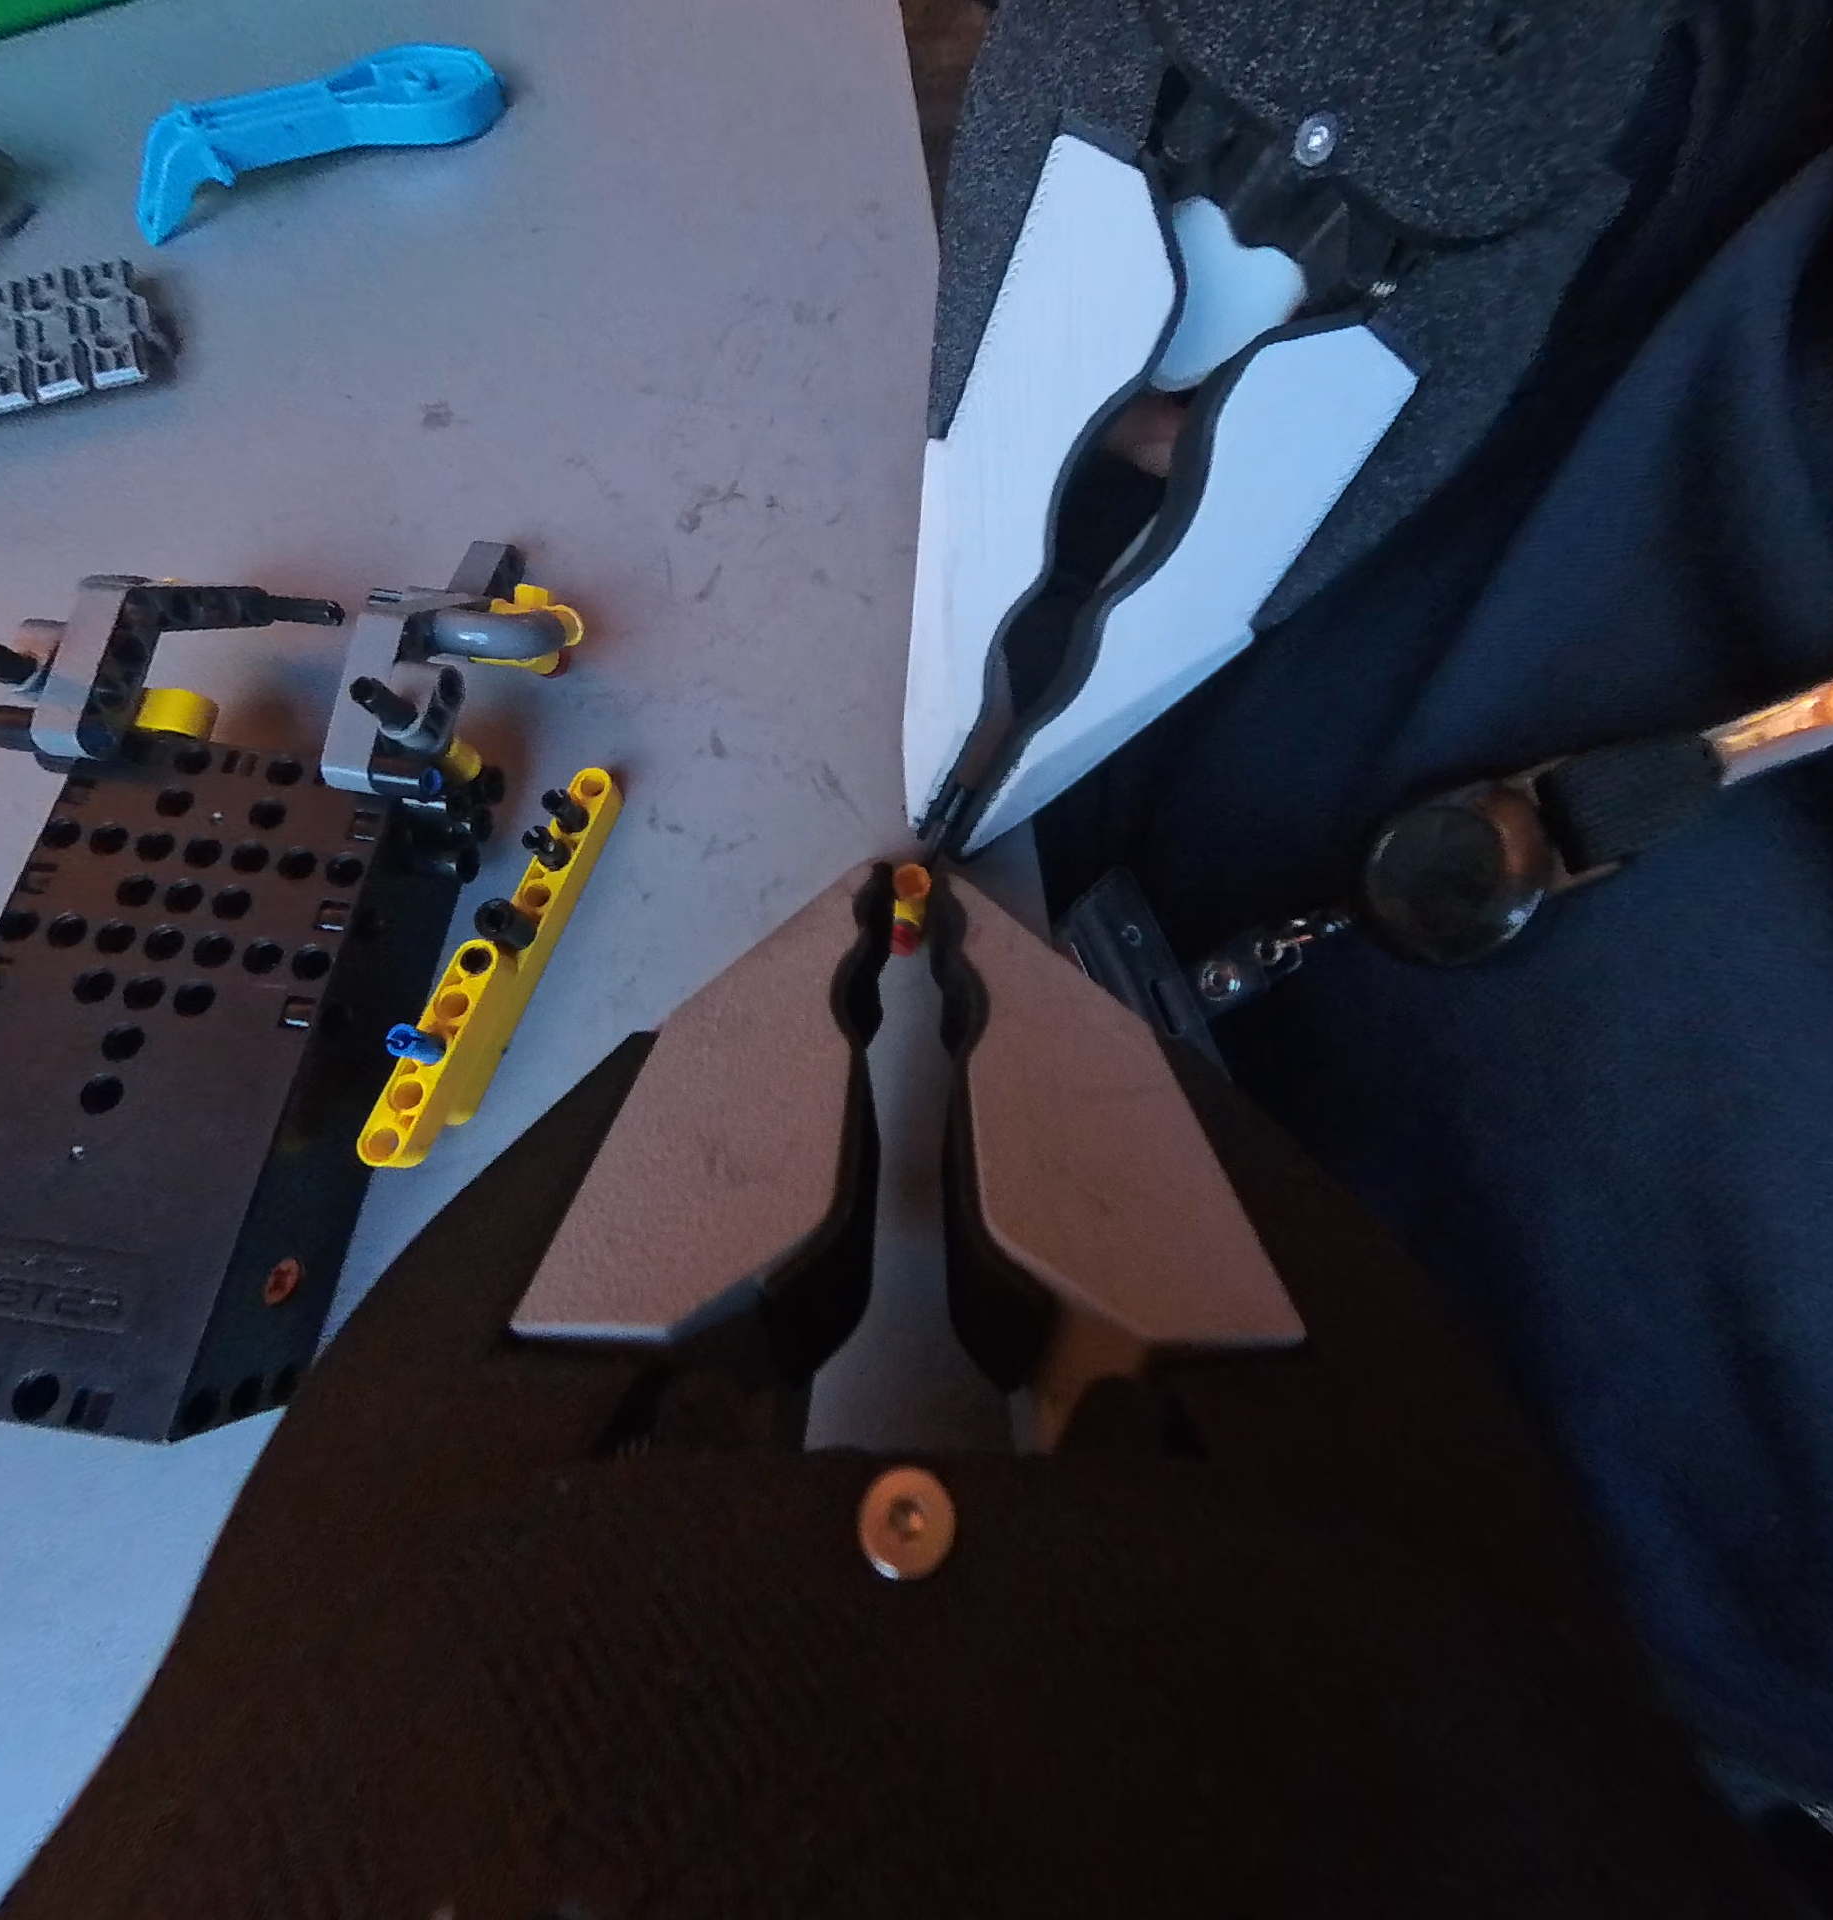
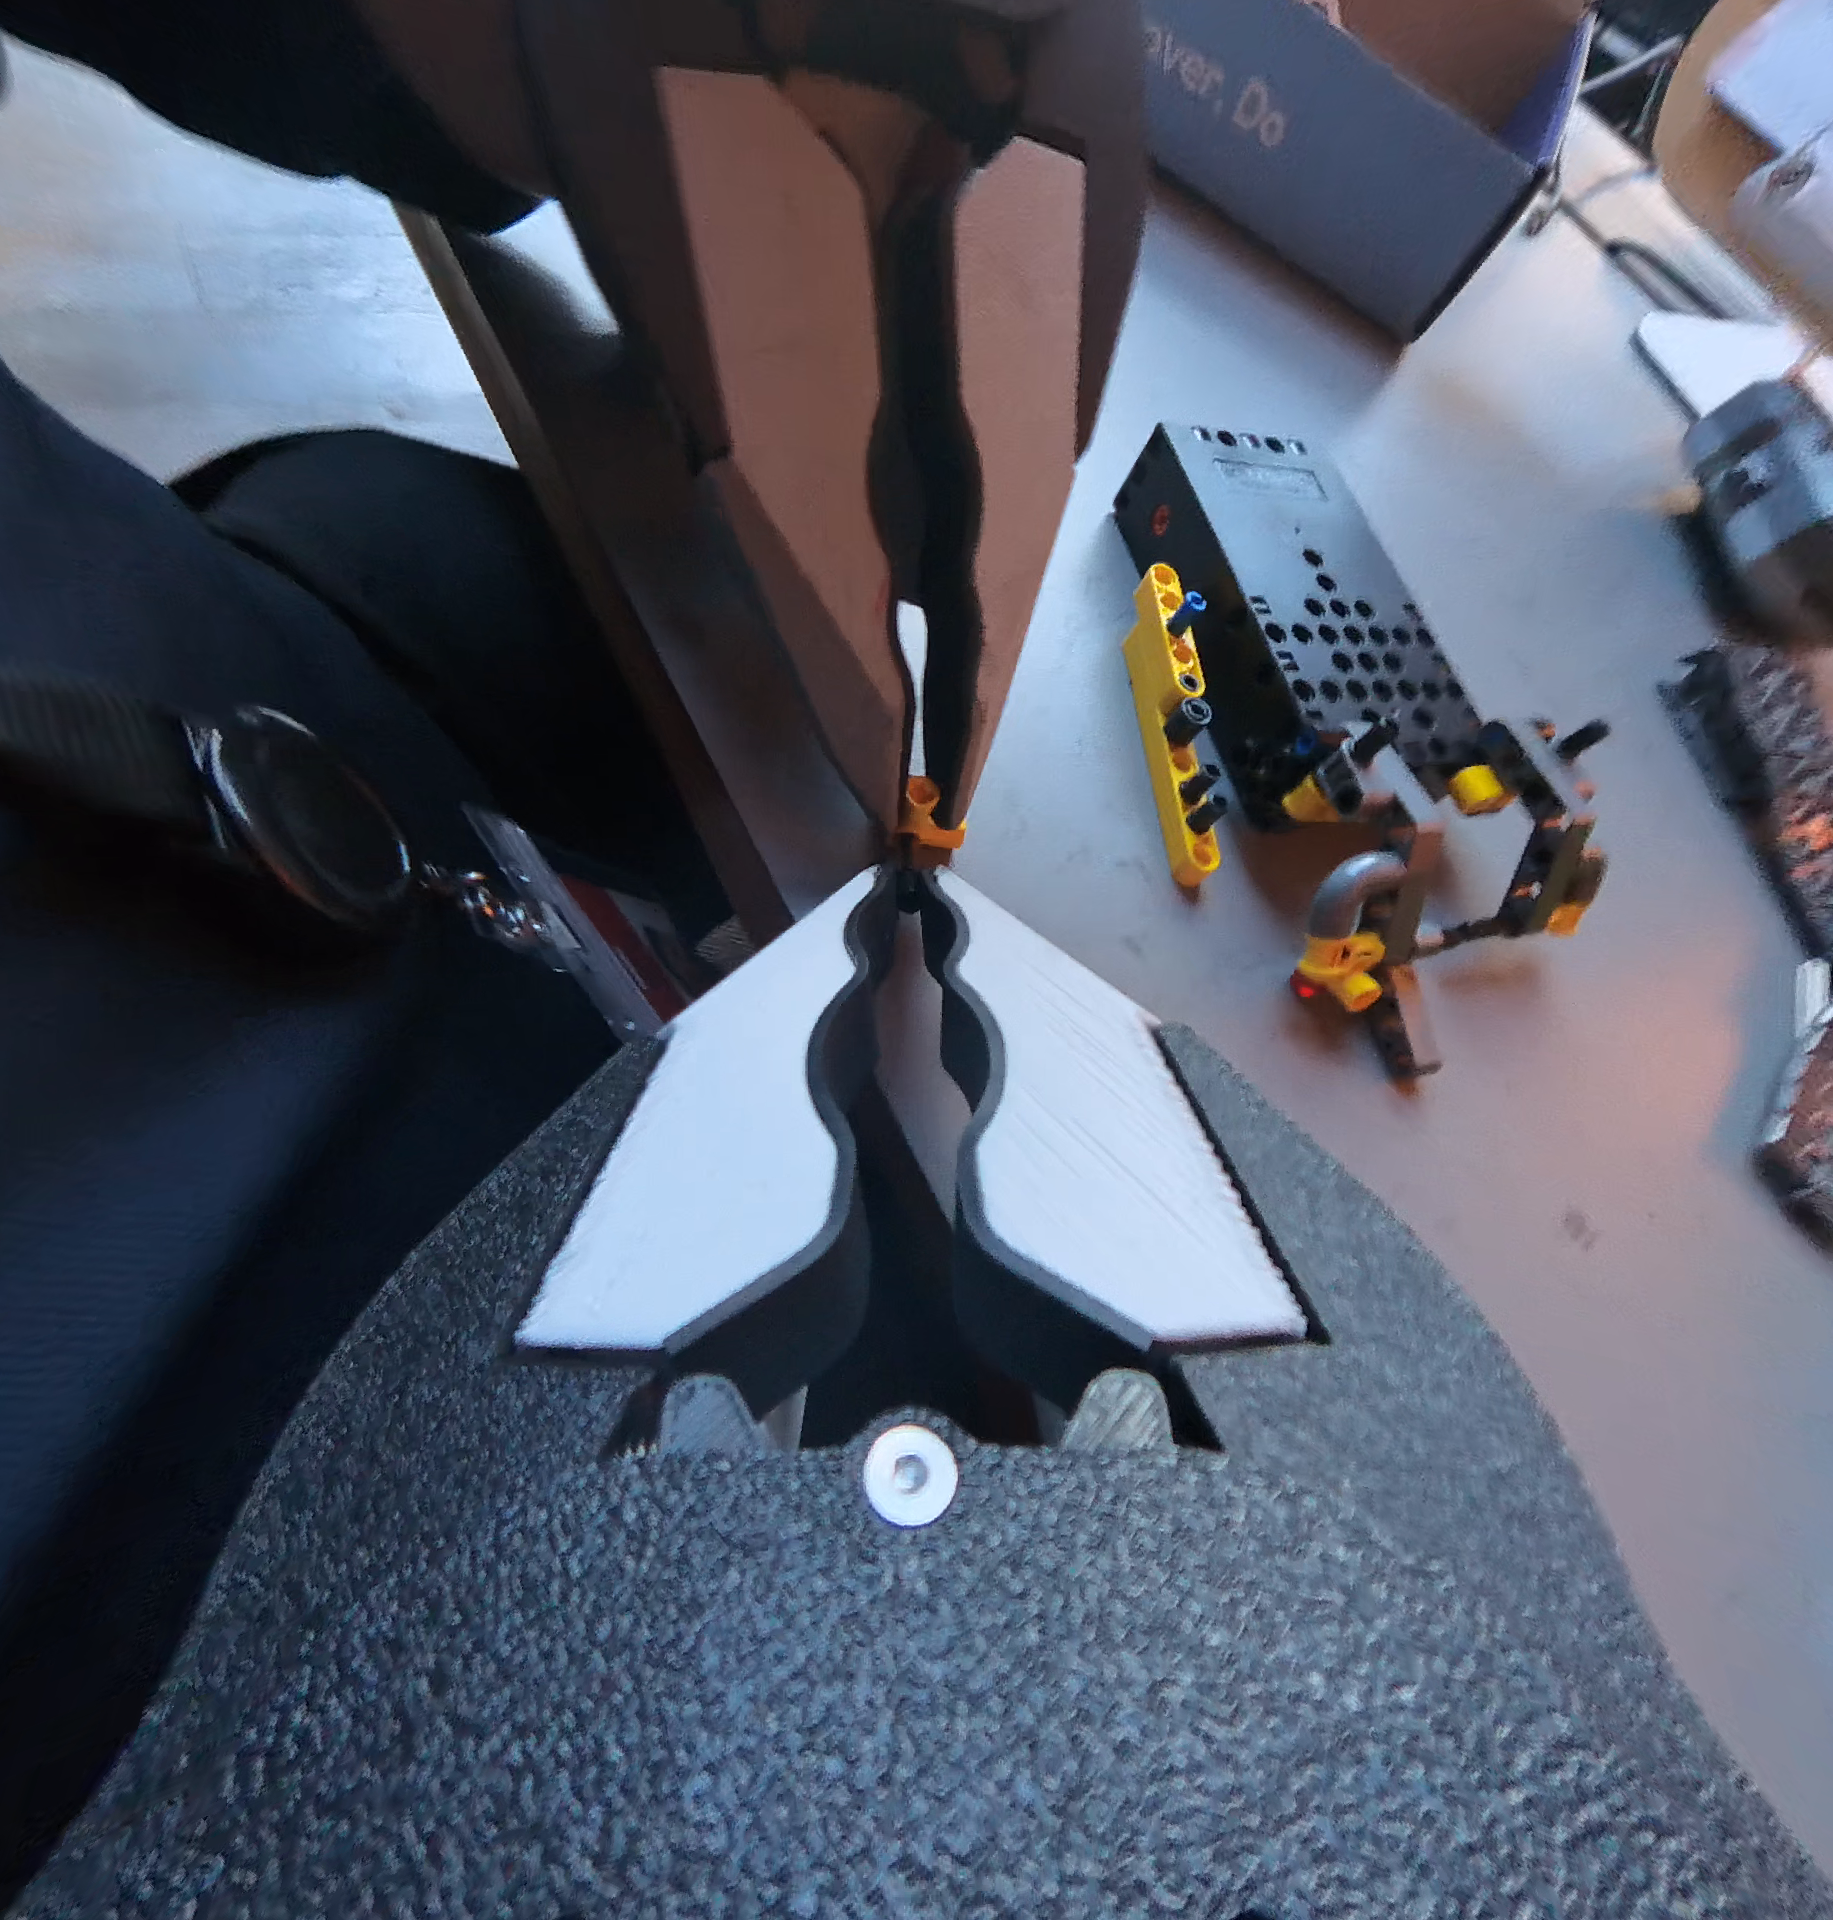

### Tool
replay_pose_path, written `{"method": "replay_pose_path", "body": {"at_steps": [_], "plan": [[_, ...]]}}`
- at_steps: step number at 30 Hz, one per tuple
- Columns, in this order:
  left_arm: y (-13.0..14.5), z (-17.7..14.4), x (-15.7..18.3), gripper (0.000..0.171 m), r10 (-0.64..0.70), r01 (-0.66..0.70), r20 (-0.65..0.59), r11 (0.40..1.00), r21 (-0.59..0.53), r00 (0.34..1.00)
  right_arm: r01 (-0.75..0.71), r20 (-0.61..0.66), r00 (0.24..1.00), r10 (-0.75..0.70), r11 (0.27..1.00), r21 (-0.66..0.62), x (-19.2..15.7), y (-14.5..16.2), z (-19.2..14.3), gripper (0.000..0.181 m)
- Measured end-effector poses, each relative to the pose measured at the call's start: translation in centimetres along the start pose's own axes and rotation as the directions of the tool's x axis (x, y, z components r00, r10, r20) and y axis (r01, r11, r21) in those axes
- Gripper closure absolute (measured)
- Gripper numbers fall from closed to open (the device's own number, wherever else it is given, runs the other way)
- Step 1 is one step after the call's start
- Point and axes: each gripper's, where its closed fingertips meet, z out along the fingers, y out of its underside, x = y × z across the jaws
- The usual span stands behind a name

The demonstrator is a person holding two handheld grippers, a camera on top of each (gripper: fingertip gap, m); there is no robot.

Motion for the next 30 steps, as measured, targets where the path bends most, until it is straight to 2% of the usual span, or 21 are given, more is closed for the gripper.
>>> {"method": "replay_pose_path", "body": {"at_steps": [4,7,12,15,19,22,30], "plan": [[0.0,0.0,-0.1,0.166,-0.007,0.007,0.0,1.0,0.002,1.0,0.08,-0.033,0.996,-0.08,0.997,0.01,-0.1,-0.2,0.4,0.179],[0.1,0.1,0.0,0.167,0.009,-0.009,0.007,1.0,-0.005,1.0,0.088,-0.028,0.996,-0.087,0.996,0.016,-0.1,-0.3,0.7,0.178],[0.1,-0.1,-0.3,0.167,-0.023,0.023,-0.005,1.0,0.0,1.0,0.058,-0.019,0.998,-0.057,0.997,0.051,0.2,-0.6,0.6,0.178],[0.2,-0.5,0.1,0.167,-0.016,0.016,-0.053,1.0,0.007,0.998,-0.014,-0.013,1.0,0.015,0.997,0.07,1.0,-0.5,0.2,0.179],[0.9,-1.0,0.3,0.167,-0.026,0.026,-0.085,1.0,-0.009,0.996,-0.088,0.067,0.994,0.084,0.994,0.069,0.7,-0.7,0.0,0.178],[1.3,-1.3,0.2,0.166,-0.015,0.013,-0.067,1.0,-0.026,0.998,-0.121,0.116,0.987,0.11,0.989,0.086,-0.2,-1.3,0.1,0.178],[1.7,-2.5,-0.3,0.155,0.027,-0.028,-0.006,0.997,-0.078,1.0,-0.116,0.114,0.988,0.106,0.99,0.085,-0.4,-1.5,0.3,0.178]]}}
